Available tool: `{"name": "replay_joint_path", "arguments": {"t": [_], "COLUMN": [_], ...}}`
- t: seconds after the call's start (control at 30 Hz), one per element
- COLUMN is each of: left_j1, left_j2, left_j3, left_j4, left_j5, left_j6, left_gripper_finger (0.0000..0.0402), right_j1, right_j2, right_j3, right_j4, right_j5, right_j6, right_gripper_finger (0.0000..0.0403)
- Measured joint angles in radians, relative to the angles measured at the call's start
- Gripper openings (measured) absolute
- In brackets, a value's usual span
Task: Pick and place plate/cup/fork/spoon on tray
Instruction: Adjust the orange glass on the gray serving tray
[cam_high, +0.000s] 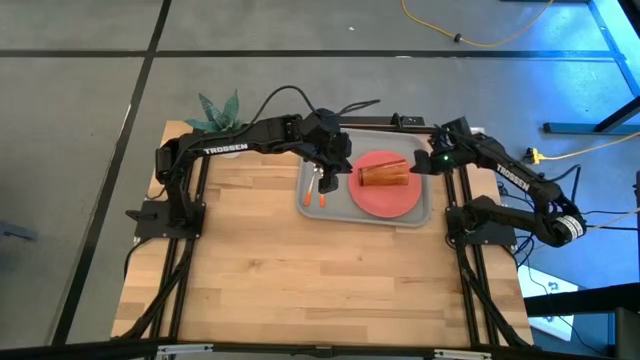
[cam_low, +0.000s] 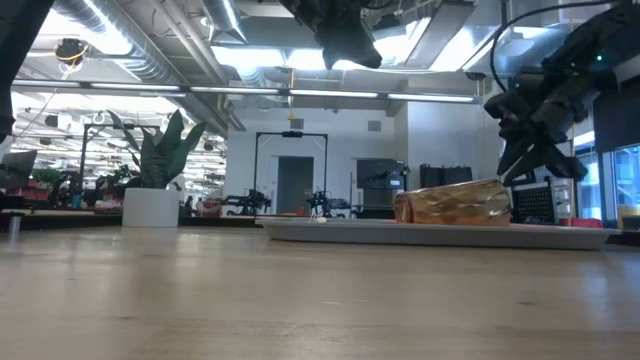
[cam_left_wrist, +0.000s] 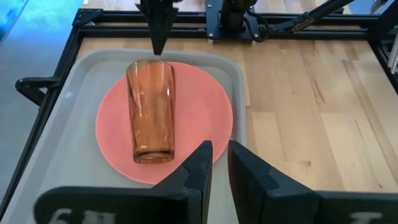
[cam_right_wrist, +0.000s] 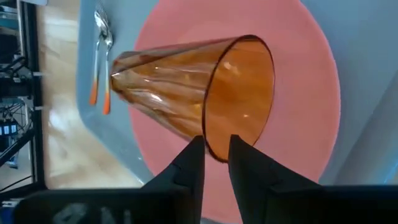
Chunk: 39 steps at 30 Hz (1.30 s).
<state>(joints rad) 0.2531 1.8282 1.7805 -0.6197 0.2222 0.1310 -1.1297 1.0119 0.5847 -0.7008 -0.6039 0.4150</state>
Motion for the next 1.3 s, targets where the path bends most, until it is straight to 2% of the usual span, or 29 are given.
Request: {"name": "replay_joint_path", "arguments": {"t": [0.2, 0.53, 0.73, 0.8, 0.97, 1.3], "left_j1": [0.0, 0.0, 0.0, 0.0, 0.0, 0.0], "left_j2": [0.0, 0.0, 0.0, 0.0, 0.0, 0.0], "left_j3": [0.0, 0.0, 0.0, 0.0, 0.0, 0.0], "left_j4": [0.003, 0.003, 0.003, 0.003, 0.003, 0.003], "left_j5": [0.0, 0.0, 0.0, 0.0, 0.0, 0.0], "left_j6": [0.002, 0.002, 0.002, 0.002, 0.003, 0.003], "left_gripper_finger": [0.0045, 0.0045, 0.0045, 0.0045, 0.0045, 0.0045], "right_j1": [0.0, 0.0, 0.0, 0.0, 0.0, 0.0], "right_j2": [0.0, 0.0, 0.0, 0.0, 0.002, 0.137], "right_j3": [-0.051, -0.053, -0.035, -0.009, 0.019, 0.019], "right_j4": [0.114, 0.116, 0.147, 0.164, 0.164, 0.172], "right_j5": [-0.102, -0.046, -0.075, -0.047, 0.107, 0.083], "right_j6": [0.028, 0.024, -0.001, -0.006, -0.006, -0.065], "right_gripper_finger": [0.0072, 0.0072, 0.0072, 0.0072, 0.0072, 0.0072]}}
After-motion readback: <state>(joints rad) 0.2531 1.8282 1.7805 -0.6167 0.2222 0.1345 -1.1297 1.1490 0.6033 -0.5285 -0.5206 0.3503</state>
